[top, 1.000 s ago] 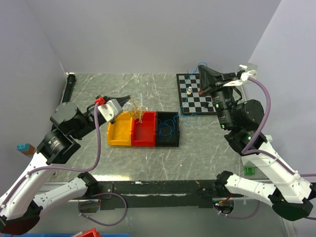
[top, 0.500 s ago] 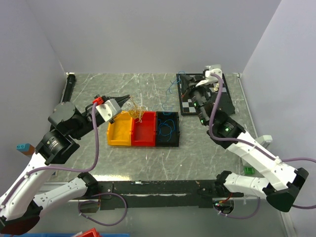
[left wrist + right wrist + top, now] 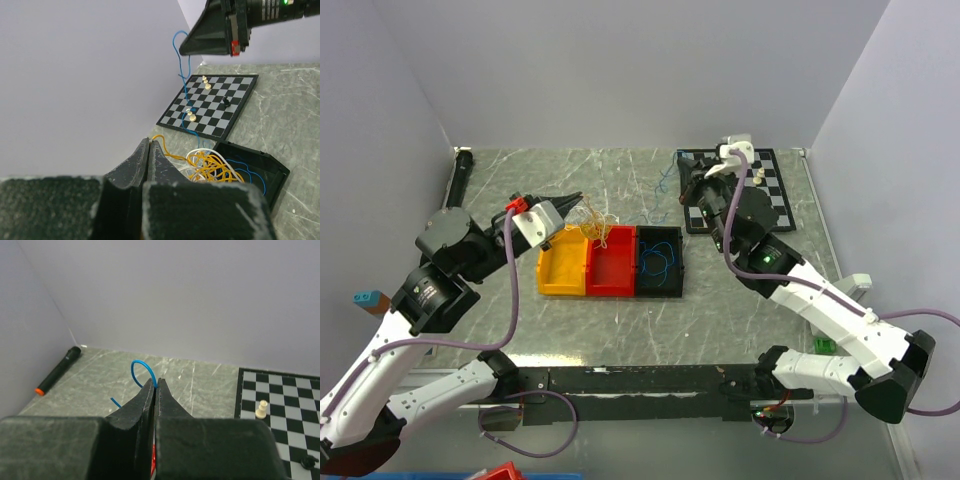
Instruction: Untangle the cables
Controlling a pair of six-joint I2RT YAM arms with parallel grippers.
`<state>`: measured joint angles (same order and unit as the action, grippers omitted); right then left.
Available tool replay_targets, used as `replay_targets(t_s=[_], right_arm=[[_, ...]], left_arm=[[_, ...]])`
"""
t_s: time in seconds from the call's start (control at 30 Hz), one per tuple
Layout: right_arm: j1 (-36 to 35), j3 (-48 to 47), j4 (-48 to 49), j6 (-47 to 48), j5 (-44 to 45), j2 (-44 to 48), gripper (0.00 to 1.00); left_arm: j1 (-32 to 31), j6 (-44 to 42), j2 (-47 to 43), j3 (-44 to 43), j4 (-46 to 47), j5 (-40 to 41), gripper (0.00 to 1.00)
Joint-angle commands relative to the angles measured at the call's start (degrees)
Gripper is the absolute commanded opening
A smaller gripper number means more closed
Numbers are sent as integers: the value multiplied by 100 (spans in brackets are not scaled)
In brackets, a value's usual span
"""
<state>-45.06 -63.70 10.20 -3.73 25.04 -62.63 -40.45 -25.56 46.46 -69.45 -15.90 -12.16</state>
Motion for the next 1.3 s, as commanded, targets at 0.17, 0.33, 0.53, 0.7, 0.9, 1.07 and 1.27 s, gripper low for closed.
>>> replay_targets(t_s=[0.17, 0.33, 0.53, 0.7, 0.9, 1.07, 1.27], right_arm=[[41, -819, 430, 320, -34, 339, 0], [41, -775, 448, 294, -87, 444, 0], [41, -741, 308, 250, -78, 453, 0], [41, -398, 246, 136, 45, 489, 0], [41, -11, 158, -84, 98, 436, 0], [41, 296, 167, -339, 159, 243, 0], [50, 455, 202, -646, 98, -99, 0]], left_arm=[[19, 104, -84, -157, 166, -40, 1], [19, 95, -84, -113, 193, -32, 1], [19, 95, -67, -174, 210, -32, 1], [10, 78, -110, -130, 193, -14, 1], [10, 78, -102, -165, 210, -14, 1], [11, 69, -111, -200, 175, -14, 1], [10, 78, -137, -174, 184, -14, 1]])
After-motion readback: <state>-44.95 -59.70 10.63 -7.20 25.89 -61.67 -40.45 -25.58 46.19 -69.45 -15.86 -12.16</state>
